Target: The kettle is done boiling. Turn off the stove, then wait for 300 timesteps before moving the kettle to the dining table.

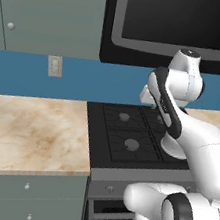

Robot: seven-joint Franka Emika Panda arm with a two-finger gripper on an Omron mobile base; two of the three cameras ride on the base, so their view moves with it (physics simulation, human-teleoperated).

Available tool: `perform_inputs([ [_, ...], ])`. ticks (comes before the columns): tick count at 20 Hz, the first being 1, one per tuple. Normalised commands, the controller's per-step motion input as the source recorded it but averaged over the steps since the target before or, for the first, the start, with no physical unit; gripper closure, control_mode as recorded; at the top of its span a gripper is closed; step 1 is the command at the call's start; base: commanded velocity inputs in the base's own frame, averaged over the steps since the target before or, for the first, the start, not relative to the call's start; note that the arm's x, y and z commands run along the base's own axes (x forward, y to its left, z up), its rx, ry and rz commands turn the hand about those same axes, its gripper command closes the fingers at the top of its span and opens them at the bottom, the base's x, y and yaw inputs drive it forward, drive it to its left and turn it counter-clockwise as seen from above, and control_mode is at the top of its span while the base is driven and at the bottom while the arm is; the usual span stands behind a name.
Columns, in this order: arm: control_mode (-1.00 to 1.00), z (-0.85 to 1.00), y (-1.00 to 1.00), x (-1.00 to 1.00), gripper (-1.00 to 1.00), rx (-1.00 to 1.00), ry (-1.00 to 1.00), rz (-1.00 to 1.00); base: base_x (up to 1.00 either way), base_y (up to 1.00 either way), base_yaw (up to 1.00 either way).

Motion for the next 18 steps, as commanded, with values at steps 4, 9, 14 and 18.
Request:
perform_inputs([
  [4, -1.00, 0.00, 0.00, -0.12, -1.00, 0.00, -0.02, 0.00, 0.00, 0.00, 0.00],
  [9, -1.00, 0.00, -0.07, -0.51, -1.00, 0.00, -0.10, -0.05, 0.00, 0.00, 0.00],
  [14, -1.00, 0.00, -0.26, -0.48, -1.00, 0.02, -0.05, -0.07, 0.00, 0.00, 0.00],
  [18, -1.00, 0.00, -0.36, -0.34, -1.00, 0.03, -0.01, -0.07, 0.00, 0.00, 0.00],
])
